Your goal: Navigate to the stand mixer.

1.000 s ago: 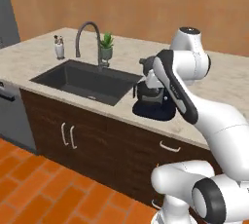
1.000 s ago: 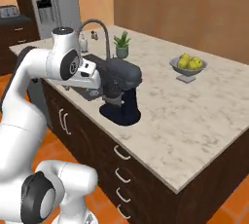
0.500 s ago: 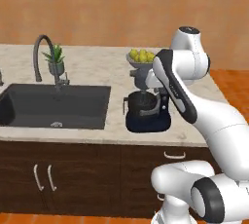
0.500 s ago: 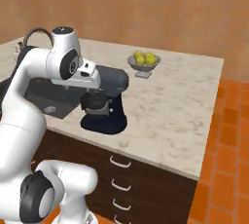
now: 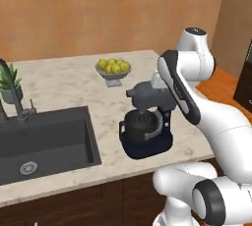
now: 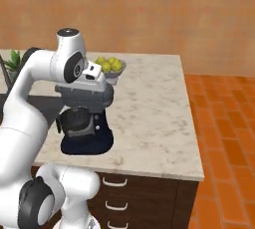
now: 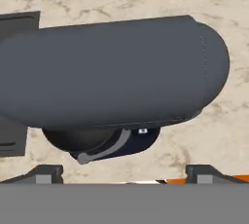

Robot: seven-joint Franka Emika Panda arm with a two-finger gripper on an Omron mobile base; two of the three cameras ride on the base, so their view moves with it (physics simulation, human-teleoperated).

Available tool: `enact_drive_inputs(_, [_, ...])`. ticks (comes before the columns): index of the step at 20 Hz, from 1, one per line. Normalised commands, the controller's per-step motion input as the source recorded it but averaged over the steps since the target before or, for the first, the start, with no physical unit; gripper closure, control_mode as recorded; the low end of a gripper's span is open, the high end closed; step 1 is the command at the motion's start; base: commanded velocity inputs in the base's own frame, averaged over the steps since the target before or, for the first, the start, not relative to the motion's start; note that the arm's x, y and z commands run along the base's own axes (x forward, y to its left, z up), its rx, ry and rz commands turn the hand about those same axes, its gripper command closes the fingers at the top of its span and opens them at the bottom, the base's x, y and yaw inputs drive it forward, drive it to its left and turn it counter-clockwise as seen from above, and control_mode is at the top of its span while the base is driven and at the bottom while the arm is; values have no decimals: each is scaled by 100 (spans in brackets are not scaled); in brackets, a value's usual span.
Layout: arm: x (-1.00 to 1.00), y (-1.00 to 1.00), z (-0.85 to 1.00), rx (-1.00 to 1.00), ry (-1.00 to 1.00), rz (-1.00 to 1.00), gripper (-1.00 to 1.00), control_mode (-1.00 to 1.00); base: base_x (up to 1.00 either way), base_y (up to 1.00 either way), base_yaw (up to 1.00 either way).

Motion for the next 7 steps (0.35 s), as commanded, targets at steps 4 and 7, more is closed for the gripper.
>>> enact_drive_inputs(4, [0, 0, 0, 0, 0, 0, -100, 100, 24, 34, -7])
enact_drive_inputs(7, [0, 0, 0, 0, 0, 0, -100, 100, 41, 0, 0])
